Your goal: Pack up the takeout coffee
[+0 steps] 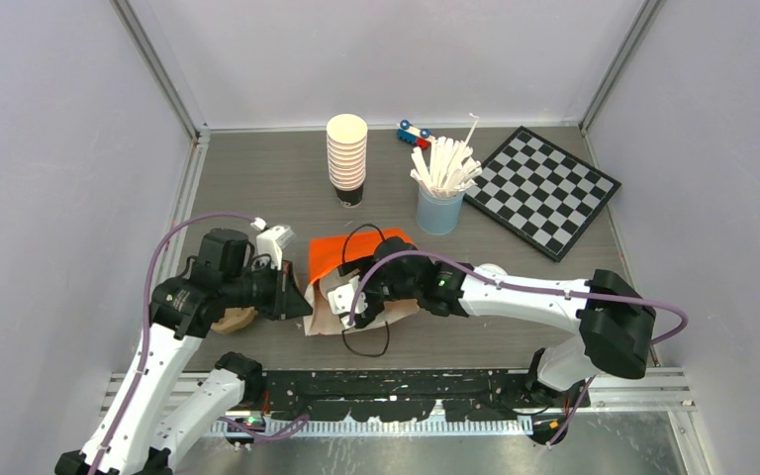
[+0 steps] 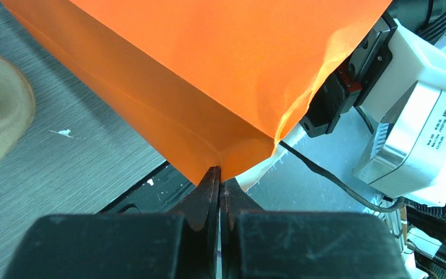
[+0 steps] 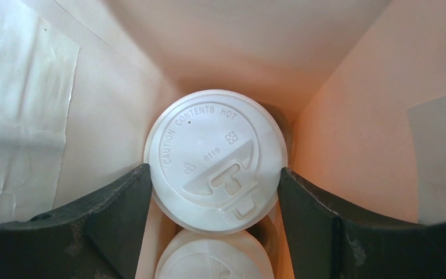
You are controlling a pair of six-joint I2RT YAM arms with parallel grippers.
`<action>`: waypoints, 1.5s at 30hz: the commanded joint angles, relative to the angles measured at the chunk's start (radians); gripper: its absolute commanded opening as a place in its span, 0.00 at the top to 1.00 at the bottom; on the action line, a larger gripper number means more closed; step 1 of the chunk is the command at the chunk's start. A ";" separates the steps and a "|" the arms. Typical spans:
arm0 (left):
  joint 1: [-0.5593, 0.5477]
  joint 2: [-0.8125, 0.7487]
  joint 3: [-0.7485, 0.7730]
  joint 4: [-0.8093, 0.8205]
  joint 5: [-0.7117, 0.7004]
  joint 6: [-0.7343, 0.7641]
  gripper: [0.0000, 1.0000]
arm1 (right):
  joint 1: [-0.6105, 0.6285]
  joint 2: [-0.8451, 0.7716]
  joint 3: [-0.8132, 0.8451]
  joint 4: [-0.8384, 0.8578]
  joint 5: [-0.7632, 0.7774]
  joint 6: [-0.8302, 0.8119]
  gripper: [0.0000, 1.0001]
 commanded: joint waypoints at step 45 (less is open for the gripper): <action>0.004 0.001 0.031 0.010 0.019 -0.009 1.00 | -0.021 0.108 0.020 0.272 -0.039 0.020 0.33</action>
